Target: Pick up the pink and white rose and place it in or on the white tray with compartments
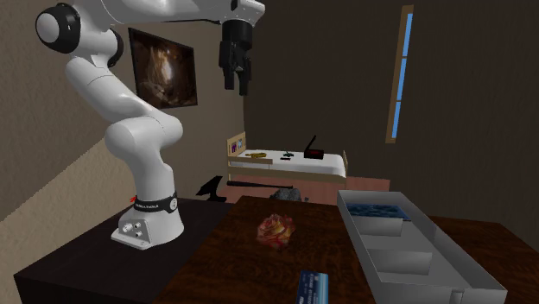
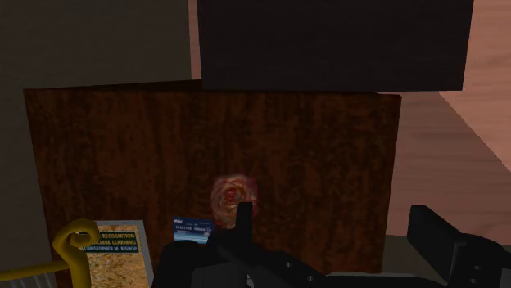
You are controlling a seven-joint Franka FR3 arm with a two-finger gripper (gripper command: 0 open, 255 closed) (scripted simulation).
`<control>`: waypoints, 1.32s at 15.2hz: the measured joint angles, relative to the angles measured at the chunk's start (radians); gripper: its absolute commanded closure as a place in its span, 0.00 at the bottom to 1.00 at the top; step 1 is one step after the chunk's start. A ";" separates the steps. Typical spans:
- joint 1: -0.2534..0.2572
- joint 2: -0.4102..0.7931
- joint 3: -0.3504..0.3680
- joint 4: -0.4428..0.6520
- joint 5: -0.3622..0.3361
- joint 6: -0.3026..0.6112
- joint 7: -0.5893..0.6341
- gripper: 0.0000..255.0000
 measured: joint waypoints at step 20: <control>-0.116 0.490 -0.053 -0.107 -0.153 0.528 0.112 0.00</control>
